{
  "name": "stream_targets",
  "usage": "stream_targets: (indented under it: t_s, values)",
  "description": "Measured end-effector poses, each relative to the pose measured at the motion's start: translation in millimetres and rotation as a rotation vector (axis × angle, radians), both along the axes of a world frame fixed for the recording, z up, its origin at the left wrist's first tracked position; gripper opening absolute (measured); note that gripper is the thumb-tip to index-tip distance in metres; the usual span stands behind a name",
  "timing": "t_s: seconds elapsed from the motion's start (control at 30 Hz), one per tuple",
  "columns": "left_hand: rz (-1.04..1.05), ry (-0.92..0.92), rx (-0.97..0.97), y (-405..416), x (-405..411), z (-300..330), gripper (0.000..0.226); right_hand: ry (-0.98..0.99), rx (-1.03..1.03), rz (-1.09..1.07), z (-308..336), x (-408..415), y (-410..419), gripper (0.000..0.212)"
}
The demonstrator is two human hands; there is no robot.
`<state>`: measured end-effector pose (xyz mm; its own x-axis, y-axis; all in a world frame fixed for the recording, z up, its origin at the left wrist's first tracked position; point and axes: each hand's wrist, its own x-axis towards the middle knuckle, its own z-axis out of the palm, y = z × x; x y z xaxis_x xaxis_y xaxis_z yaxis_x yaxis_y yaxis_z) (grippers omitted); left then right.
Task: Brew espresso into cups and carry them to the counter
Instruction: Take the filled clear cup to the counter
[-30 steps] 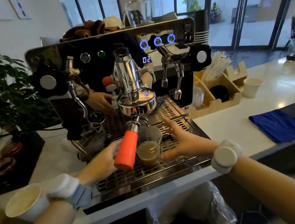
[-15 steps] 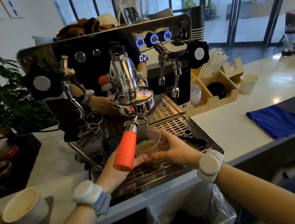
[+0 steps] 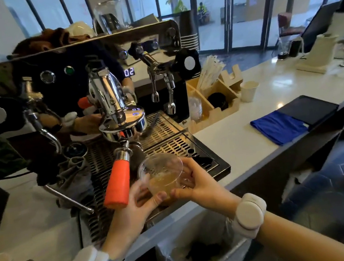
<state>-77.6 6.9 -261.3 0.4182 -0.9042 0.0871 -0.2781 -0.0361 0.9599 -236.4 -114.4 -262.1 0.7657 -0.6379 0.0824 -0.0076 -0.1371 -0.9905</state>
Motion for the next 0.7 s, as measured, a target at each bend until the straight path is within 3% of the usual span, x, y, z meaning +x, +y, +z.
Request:
stream_targets:
  t_s: [0.23,0.47,0.7]
  values:
    - [-0.151,-0.018,-0.006,-34,-56,9,0.061,0.003,-0.012,-0.095,3,-69,-18,0.071]
    - [-0.243,-0.034,-0.037,-100,-121,17,0.048,0.064,-0.066,-0.193,11,-139,-74,0.069]
    - [-0.222,-0.022,-0.088,-202,-212,10,0.068,0.093,-0.127,-0.240,12,-231,-165,0.075]
